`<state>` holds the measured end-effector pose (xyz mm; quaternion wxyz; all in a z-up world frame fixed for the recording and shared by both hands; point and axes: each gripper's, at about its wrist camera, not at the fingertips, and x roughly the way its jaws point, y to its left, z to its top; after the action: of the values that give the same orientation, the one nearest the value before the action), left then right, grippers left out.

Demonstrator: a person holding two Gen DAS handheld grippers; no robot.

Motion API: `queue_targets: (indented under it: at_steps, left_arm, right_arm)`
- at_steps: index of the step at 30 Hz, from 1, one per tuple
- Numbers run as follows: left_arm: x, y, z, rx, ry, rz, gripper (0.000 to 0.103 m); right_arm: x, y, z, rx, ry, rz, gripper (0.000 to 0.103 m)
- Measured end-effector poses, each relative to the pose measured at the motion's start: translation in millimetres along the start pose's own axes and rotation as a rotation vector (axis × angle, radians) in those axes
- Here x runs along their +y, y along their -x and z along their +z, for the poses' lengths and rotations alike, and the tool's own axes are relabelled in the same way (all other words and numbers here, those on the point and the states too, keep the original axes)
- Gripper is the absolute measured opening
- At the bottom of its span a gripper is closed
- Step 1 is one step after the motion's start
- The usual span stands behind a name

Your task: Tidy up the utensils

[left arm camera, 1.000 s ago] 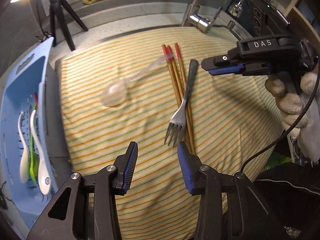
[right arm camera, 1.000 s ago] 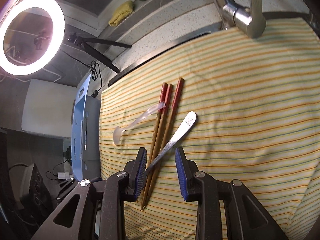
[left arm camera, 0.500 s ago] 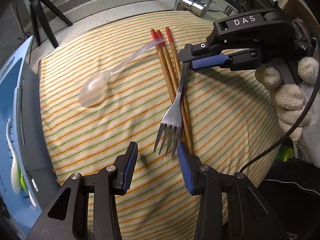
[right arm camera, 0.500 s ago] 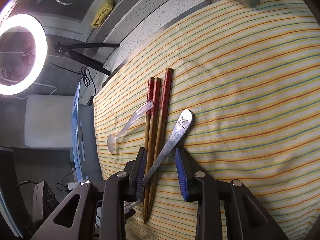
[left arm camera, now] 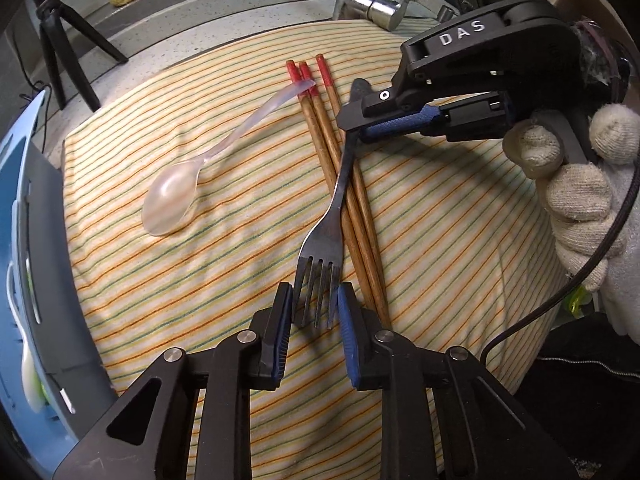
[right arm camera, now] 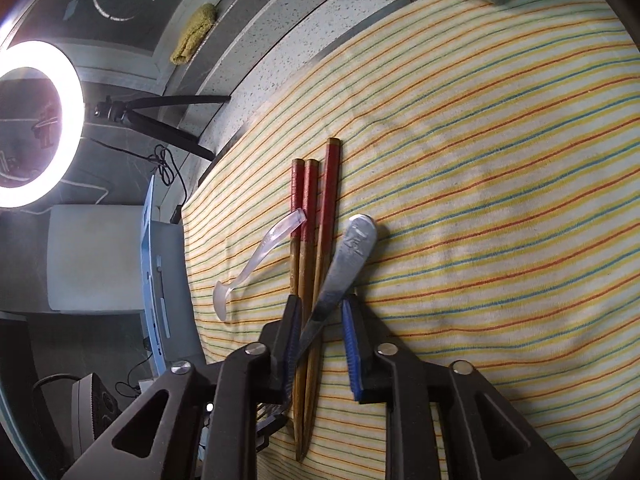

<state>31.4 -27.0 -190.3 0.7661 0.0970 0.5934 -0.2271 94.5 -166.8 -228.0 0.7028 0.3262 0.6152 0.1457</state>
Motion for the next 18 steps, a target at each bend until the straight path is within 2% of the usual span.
queue_targets:
  at_steps: [10,15,16,18]
  left_arm:
    - [-12,22,1,-0.045,-0.004,-0.062,0.020]
    - [-10,22,6,-0.048,-0.008,-0.060,0.020]
    - [-8,20,6,-0.048,-0.007,-0.061,0.020]
    - [-6,22,5,-0.056,-0.002,-0.055,0.020]
  right_arm:
    - [-5,6,2,-0.003,-0.023,0.026,0.011]
    - [-3,13,1,-0.014,-0.015,0.034,0.009]
    - [-1,14,0,-0.017,-0.008,0.034,0.008]
    - [3,17,-1,-0.023,0.005,0.035,0.000]
